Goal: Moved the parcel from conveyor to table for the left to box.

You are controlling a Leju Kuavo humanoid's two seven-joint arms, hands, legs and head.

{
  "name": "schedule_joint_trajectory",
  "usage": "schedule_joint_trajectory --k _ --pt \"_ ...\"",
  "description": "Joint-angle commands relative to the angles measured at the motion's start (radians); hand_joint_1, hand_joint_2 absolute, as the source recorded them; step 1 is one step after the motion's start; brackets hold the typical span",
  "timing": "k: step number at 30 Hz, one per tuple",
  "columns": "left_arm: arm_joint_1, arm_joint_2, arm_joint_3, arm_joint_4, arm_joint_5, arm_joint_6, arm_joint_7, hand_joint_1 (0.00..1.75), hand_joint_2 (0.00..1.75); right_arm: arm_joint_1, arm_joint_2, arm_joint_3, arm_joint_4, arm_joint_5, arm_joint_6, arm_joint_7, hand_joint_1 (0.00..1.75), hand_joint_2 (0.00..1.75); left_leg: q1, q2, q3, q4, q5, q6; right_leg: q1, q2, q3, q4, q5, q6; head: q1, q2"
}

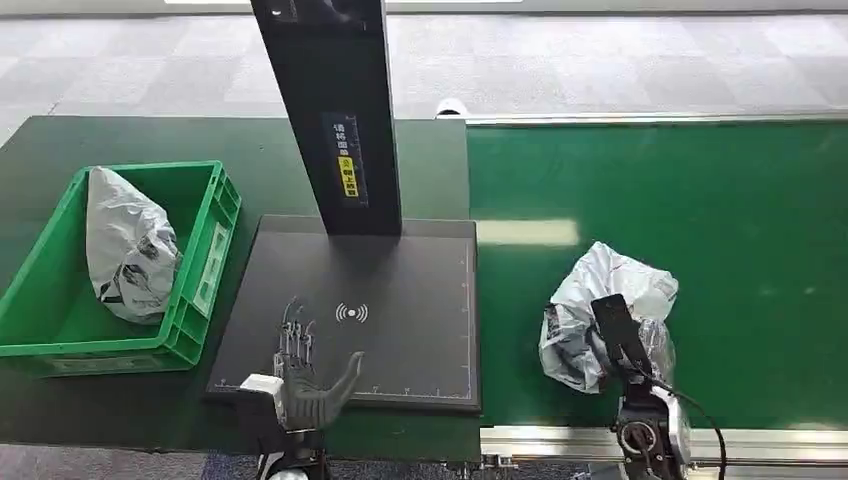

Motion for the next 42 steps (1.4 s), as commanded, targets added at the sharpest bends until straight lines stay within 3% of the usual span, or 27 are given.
schedule_joint_trajectory --k 1,10,13,14,18,20,22,23,27,38,42 --pt "0.078 -0.047 0.039 -0.081 -0.07 0.056 0.002 0.0 1.75 0.207 -0.037 0.058 -0.667 0.013 -0.066 -0.021 1.75 1.75 0.0 -0.001 -0.001 0.001 -0.002 0.001 0.0 -0.004 0.0 0.001 -0.003 -0.001 0.0 0.0" --pt "0.083 -0.08 0.097 -0.086 -0.094 0.056 0.002 0.0 1.75 0.207 -0.02 0.087 -0.64 -0.012 -0.115 -0.069 1.75 1.75 0.0 0.003 0.001 0.0 -0.003 0.001 0.001 0.0 0.001 0.0 -0.002 -0.001 0.0 0.0" --pt "0.084 -0.076 0.09 -0.077 -0.081 0.056 0.002 0.0 1.75 0.181 -0.014 0.129 -0.598 -0.055 -0.031 -0.028 1.75 1.75 0.0 0.003 0.002 0.0 -0.003 0.001 0.001 0.001 0.002 0.0 -0.002 -0.001 0.0 0.0" --pt "0.079 -0.071 0.08 -0.074 -0.079 0.056 0.002 0.0 1.75 0.133 -0.015 0.164 -0.529 -0.113 0.056 -0.014 1.75 1.75 0.001 0.005 0.003 0.0 -0.003 0.001 0.001 0.001 0.002 -0.001 -0.001 -0.001 0.0 0.0" --pt "0.037 -0.056 0.047 -0.031 -0.051 0.056 0.002 0.0 1.75 -0.034 0.041 0.272 -0.268 -0.177 0.176 -0.022 1.75 1.75 0.001 0.009 0.004 -0.001 -0.003 0.001 0.001 0.006 0.002 -0.002 0.001 -0.001 0.0 0.0" --pt "0.019 -0.055 0.034 -0.012 -0.041 0.056 0.002 0.0 1.75 -0.075 0.063 0.309 -0.194 -0.177 0.183 -0.02 1.75 1.75 0.001 0.013 0.005 -0.002 -0.002 0.001 0.002 0.01 0.002 -0.002 0.002 -0.002 0.0 0.0" --pt "0.007 -0.056 0.03 0.003 -0.035 0.055 0.002 0.0 1.75 -0.092 0.074 0.338 -0.163 -0.17 0.191 -0.014 1.75 1.75 0.001 0.01 0.005 -0.003 -0.001 0.001 0.002 0.006 0.003 -0.003 0.001 -0.002 0.0 0.0" --pt "0.001 -0.051 0.021 0.008 -0.026 0.053 0.002 0.0 1.75 -0.112 0.077 0.366 -0.126 -0.208 0.25 0.008 1.75 1.75 0.001 0.008 0.004 -0.002 -0.001 0.001 0.002 0.004 0.003 -0.002 0.0 -0.002 0.0 0.0" --pt "-0.013 -0.055 0.011 0.024 -0.015 0.052 0.002 0.0 1.75 -0.161 0.114 0.419 -0.011 -0.227 0.273 0.022 1.75 1.75 0.001 0.009 0.005 -0.002 -0.001 0.001 0.002 0.005 0.004 -0.002 0.0 -0.002 0.0 0.0" --pt "-0.054 -0.075 0.016 0.069 -0.009 0.048 0.002 0.0 1.75 -0.243 0.125 0.471 0.094 -0.261 0.302 0.016 1.75 1.75 0.001 0.004 0.002 0.0 -0.001 0.001 0.001 0.001 0.002 0.0 -0.001 -0.001 0.0 0.0" --pt "-0.101 -0.09 0.022 0.125 0.001 0.027 0.002 0.0 1.75 -0.289 0.136 0.506 0.167 -0.317 0.391 -0.005 1.75 1.75 0.001 0.005 0.002 0.0 0.0 0.001 0.001 0.001 0.002 0.0 0.0 -0.002 0.0 0.0"
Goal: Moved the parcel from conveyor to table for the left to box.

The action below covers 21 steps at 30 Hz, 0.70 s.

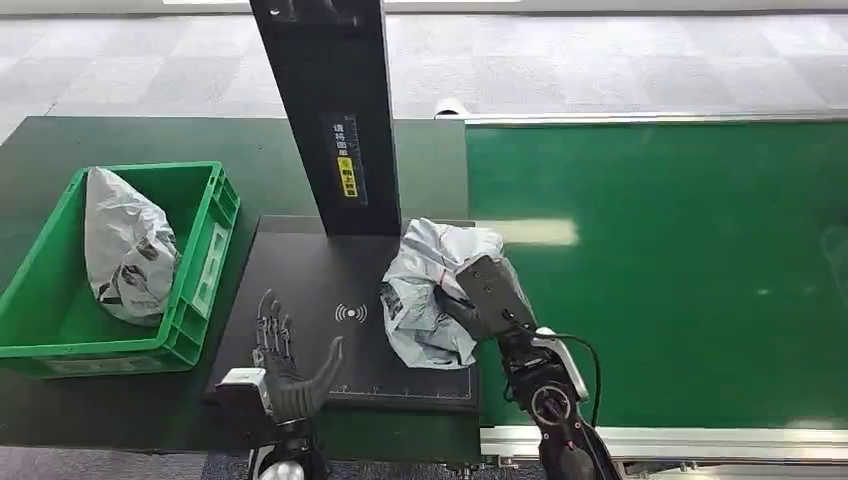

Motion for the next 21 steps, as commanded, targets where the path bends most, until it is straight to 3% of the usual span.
schedule_joint_trajectory --k 1,19,20,21 --pt "-0.09 -0.056 -0.031 0.142 0.015 -0.021 0.002 0.0 1.75 -0.137 0.013 0.091 0.239 -0.07 0.108 -0.036 1.75 1.75 0.0 0.002 0.001 0.0 0.0 0.001 0.0 -0.001 0.001 -0.001 0.001 -0.001 0.0 0.0" --pt "-0.093 -0.06 -0.024 0.154 0.025 -0.029 0.002 0.0 1.75 -0.175 0.023 0.126 0.295 -0.07 0.108 -0.048 1.75 1.75 0.0 0.001 0.001 0.0 0.0 0.001 0.001 -0.002 0.001 -0.001 0.0 -0.001 0.0 0.0" --pt "-0.099 -0.059 -0.027 0.166 0.023 -0.036 0.002 0.0 1.75 -0.184 0.026 0.129 0.31 -0.075 0.102 -0.049 0.93 1.75 0.0 0.001 0.001 0.0 0.0 0.001 0.0 -0.001 0.0 0.0 0.0 -0.001 0.0 0.0" --pt "-0.101 -0.058 -0.03 0.171 0.021 -0.039 0.002 0.0 1.75 -0.187 0.025 0.133 0.316 -0.075 0.102 -0.049 0.0 1.75 0.0 0.002 0.002 -0.001 0.0 0.0 0.0 0.001 0.001 -0.001 0.001 -0.001 0.001 0.0"
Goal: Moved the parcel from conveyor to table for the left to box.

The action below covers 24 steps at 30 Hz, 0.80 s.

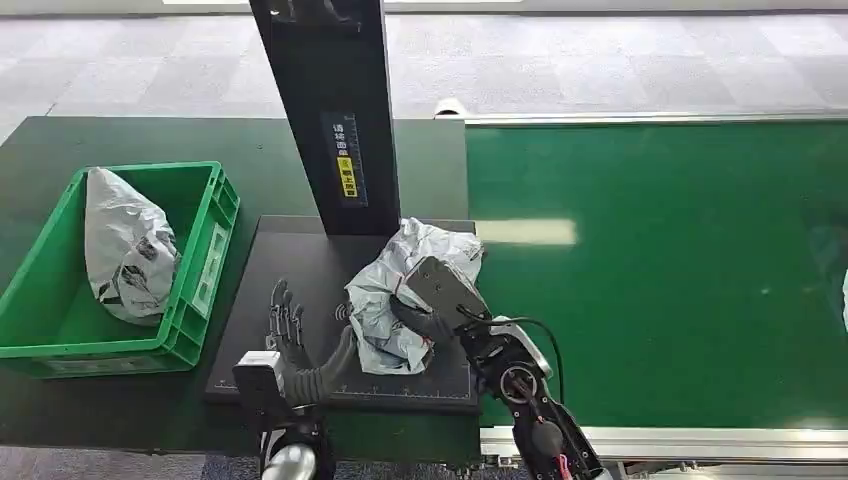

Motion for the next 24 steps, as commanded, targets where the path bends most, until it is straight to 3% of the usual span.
schedule_joint_trajectory --k 1,6,8,11,14,16,18,20,24 --pt "-0.039 -0.032 -0.034 0.108 0.008 -0.025 0.002 0.0 1.75 -0.085 -0.005 0.051 0.133 -0.011 -0.011 -0.009 0.0 1.75 0.0 0.002 0.001 0.0 0.0 0.001 0.001 0.0 0.001 -0.001 0.001 -0.001 -0.001 0.0" --pt "-0.057 -0.033 -0.019 0.111 0.012 -0.047 0.002 0.0 1.75 -0.025 -0.042 0.0 -0.019 -0.184 0.076 -0.2 0.0 1.75 0.0 -0.001 0.0 0.0 0.001 0.0 0.0 -0.003 0.001 -0.001 0.0 -0.001 0.0 0.0" --pt "-0.067 -0.027 -0.018 0.127 0.016 -0.081 0.002 0.0 1.75 0.06 -0.073 -0.091 -0.165 -0.461 0.236 -0.26 0.0 1.75 0.0 -0.003 0.0 0.0 0.001 0.001 0.001 -0.005 0.001 -0.001 0.0 -0.001 0.0 0.0" --pt "-0.063 -0.018 -0.014 0.121 0.019 -0.089 0.002 0.0 1.75 0.109 -0.13 -0.119 -0.246 -0.499 0.272 -0.246 0.0 1.75 0.0 -0.006 0.0 0.0 0.001 0.001 0.001 -0.008 0.003 -0.002 -0.001 0.0 0.0 0.0" --pt "-0.055 -0.003 -0.008 0.171 0.006 -0.119 0.002 0.0 1.75 0.207 -0.133 -0.234 -0.336 -0.665 0.282 -0.262 0.0 1.75 0.0 -0.005 0.001 -0.001 0.001 0.001 0.0 -0.006 0.003 -0.002 -0.001 0.0 0.0 0.0" --pt "-0.036 0.011 -0.013 0.165 -0.014 -0.128 0.002 0.0 1.75 0.308 -0.134 -0.323 -0.41 -0.642 0.193 -0.28 0.0 1.75 0.0 -0.007 0.002 -0.002 0.001 0.001 0.0 -0.009 0.004 -0.004 -0.001 -0.001 0.0 0.0" --pt "-0.019 0.019 -0.008 0.159 -0.033 -0.13 0.002 0.0 1.75 0.426 -0.118 -0.404 -0.455 -0.486 0.017 -0.279 0.0 1.75 0.0 -0.009 0.002 -0.002 0.0 0.001 0.001 -0.01 0.005 -0.004 -0.002 -0.001 0.0 0.0" --pt "-0.005 0.031 -0.01 0.139 -0.041 -0.138 0.002 0.0 1.75 0.5 -0.085 -0.422 -0.406 -0.348 -0.106 -0.298 0.0 1.75 0.0 -0.008 0.002 -0.002 0.0 0.001 0.001 -0.01 0.005 -0.004 -0.002 -0.001 0.0 0.0" --pt "0.016 0.061 0.029 0.083 -0.038 -0.149 0.002 0.0 1.75 0.548 0.02 -0.37 -0.204 -0.275 -0.307 -0.433 0.0 1.75 0.0 -0.001 0.003 -0.002 -0.003 0.0 0.001 -0.003 0.004 -0.003 -0.002 -0.001 0.0 0.0"
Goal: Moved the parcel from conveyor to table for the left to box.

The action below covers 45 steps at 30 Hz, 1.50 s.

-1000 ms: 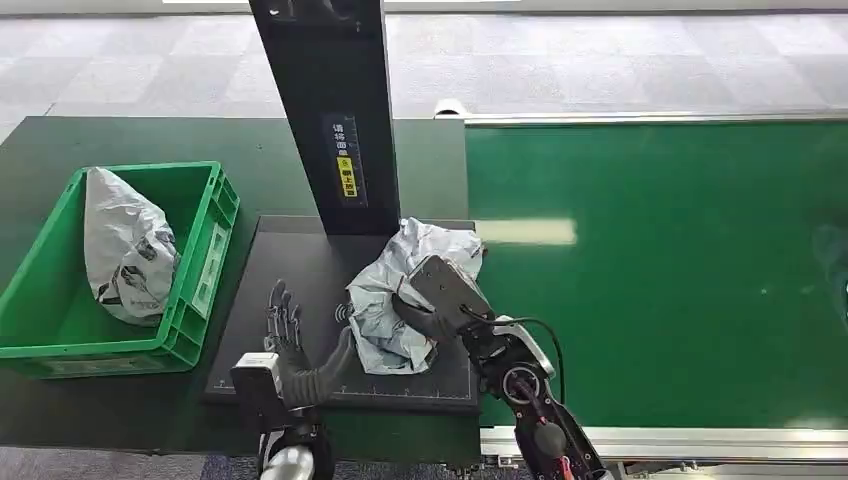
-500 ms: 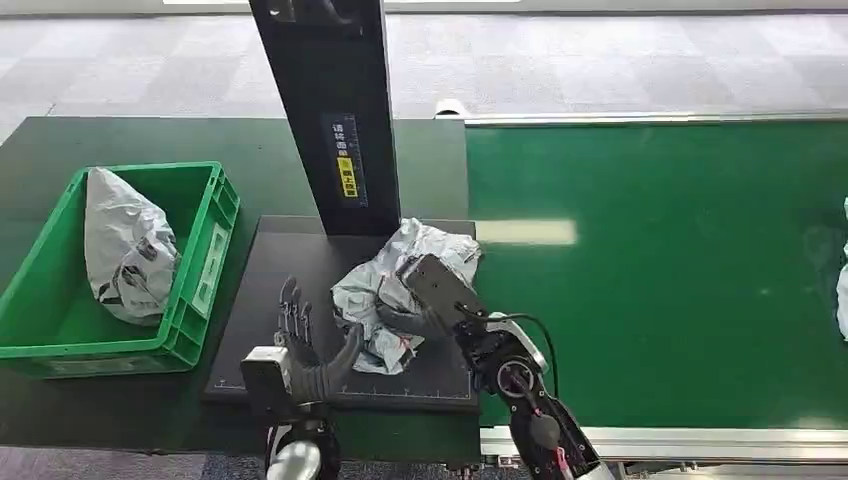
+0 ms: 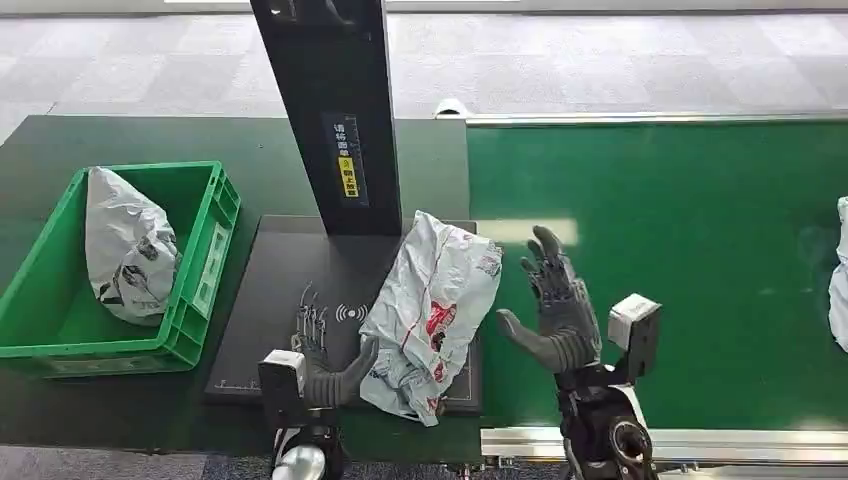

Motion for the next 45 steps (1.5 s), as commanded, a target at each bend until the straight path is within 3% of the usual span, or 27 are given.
schedule_joint_trajectory --k 1,3,6,18,19,21,23,24,28,30,31,32,35,40,43,45 --pt "0.03 0.065 0.038 -0.023 -0.001 -0.028 0.002 0.0 1.75 0.193 0.12 -0.052 0.196 0.134 -0.269 -0.13 0.0 1.75 0.001 0.003 0.004 -0.002 -0.001 -0.001 0.002 0.001 0.004 -0.002 0.0 -0.002 0.0 0.0" --pt "0.042 0.108 0.082 -0.106 -0.047 -0.021 0.002 0.0 1.75 0.152 0.131 0.059 0.312 0.244 -0.375 -0.139 0.0 1.75 0.002 0.005 0.005 -0.003 -0.001 -0.001 0.003 0.002 0.004 -0.003 0.0 -0.003 0.0 0.0" --pt "0.048 0.133 0.145 -0.173 -0.092 -0.077 0.013 0.0 1.75 0.135 0.134 0.127 0.3 0.269 -0.425 -0.113 0.0 1.75 0.004 0.009 0.004 -0.003 -0.001 -0.002 0.004 0.006 0.001 -0.001 0.001 -0.004 0.0 0.0" --pt "0.052 0.113 0.149 -0.158 -0.111 -0.086 0.01 0.0 1.75 0.14 0.113 0.131 0.271 0.26 -0.429 -0.091 0.0 1.75 0.003 0.003 0.003 -0.002 0.001 -0.003 0.003 0.001 0.002 -0.001 -0.001 -0.003 0.0 0.0" --pt "0.036 0.147 0.132 -0.176 -0.184 -0.055 0.002 0.0 1.75 0.132 0.104 0.167 0.273 0.337 -0.459 -0.087 0.0 1.75 0.003 0.004 0.004 -0.002 0.0 -0.003 0.004 0.001 0.004 -0.001 -0.001 -0.003 0.0 0.0" --pt "0.0 0.222 0.102 -0.229 -0.244 -0.194 0.099 0.0 1.75 0.134 0.104 0.206 0.258 0.407 -0.506 -0.057 0.0 1.75 0.004 0.004 0.002 -0.001 0.001 -0.003 0.004 0.002 0.001 0.0 0.0 -0.003 0.0 0.0" --pt "-0.083 0.291 0.03 -0.238 -0.562 -0.277 0.296 0.0 1.75 0.152 0.114 0.203 0.217 0.429 -0.559 -0.05 0.0 1.75 0.004 0.003 0.0 -0.001 0.001 -0.004 0.004 0.001 0.0 0.001 0.0 -0.003 0.0 0.0" --pt "-0.127 0.28 0.009 -0.21 -0.755 -0.192 0.358 0.0 1.75 0.162 0.11 0.189 0.195 0.457 -0.606 -0.048 0.0 1.75 0.005 0.001 0.0 0.0 0.001 -0.004 0.004 -0.001 -0.001 0.001 -0.001 -0.003 0.0 0.0" --pt "-0.291 0.187 -0.09 -0.021 -1.004 -0.311 0.47 0.0 1.75 0.19 0.109 0.128 0.119 0.481 -0.723 -0.086 0.0 1.75 0.004 -0.008 -0.001 0.0 0.004 -0.003 0.004 -0.01 0.001 0.0 -0.001 -0.003 0.0 0.0" --pt "-0.338 0.151 -0.129 0.056 -1.096 -0.34 0.492 0.0 1.75 0.18 0.116 0.13 0.132 0.476 -0.706 -0.084 0.0 1.75 0.003 -0.004 0.001 -0.001 0.003 -0.003 0.003 -0.005 0.002 0.0 -0.001 -0.002 0.001 0.0" --pt "-0.409 0.167 -0.246 0.141 -1.284 -0.411 0.614 0.0 1.75 0.158 0.099 0.173 0.157 0.47 -0.634 -0.088 0.0 1.75 0.003 -0.005 0.001 -0.001 0.004 -0.002 0.004 -0.008 0.003 -0.001 0.0 -0.003 0.0 0.0" --pt "-0.428 0.135 -0.242 0.22 -1.356 -0.404 0.632 0.0 1.75 0.129 0.11 0.183 0.199 0.47 -0.627 -0.091 0.0 1.75 0.003 -0.002 0.002 -0.001 0.003 -0.003 0.003 -0.004 0.003 0.0 0.0 -0.003 0.0 0.0" --pt "-0.459 0.101 -0.212 0.372 -1.355 -0.376 0.562 0.0 1.75 0.065 0.124 0.21 0.288 0.466 -0.626 -0.093 0.0 1.75 0.003 -0.001 0.004 -0.002 0.004 -0.003 0.003 -0.004 0.004 -0.002 0.001 -0.003 0.001 0.0" --pt "-0.461 0.107 -0.22 0.364 -1.355 -0.398 0.539 0.0 1.75 0.066 0.119 0.214 0.283 0.457 -0.627 -0.097 0.0 1.75 0.003 0.001 0.005 -0.003 0.004 -0.003 0.003 -0.002 0.005 -0.002 0.002 -0.004 0.0 0.0" --pt "-0.481 0.098 -0.267 0.388 -1.375 -0.419 0.52 0.0 1.75 0.069 0.116 0.225 0.267 0.46 -0.692 -0.163 0.0 1.75 0.003 0.002 0.005 -0.002 0.003 -0.003 0.003 -0.001 0.004 -0.002 0.002 -0.004 0.0 0.0" --pt "-0.5 0.082 -0.313 0.431 -1.413 -0.415 0.54 0.0 1.75 0.089 0.139 0.2 0.223 0.554 -0.757 -0.233 0.0 1.75 0.003 0.001 0.004 -0.001 0.003 -0.003 0.003 -0.001 0.004 -0.001 0.001 -0.003 0.0 0.0"
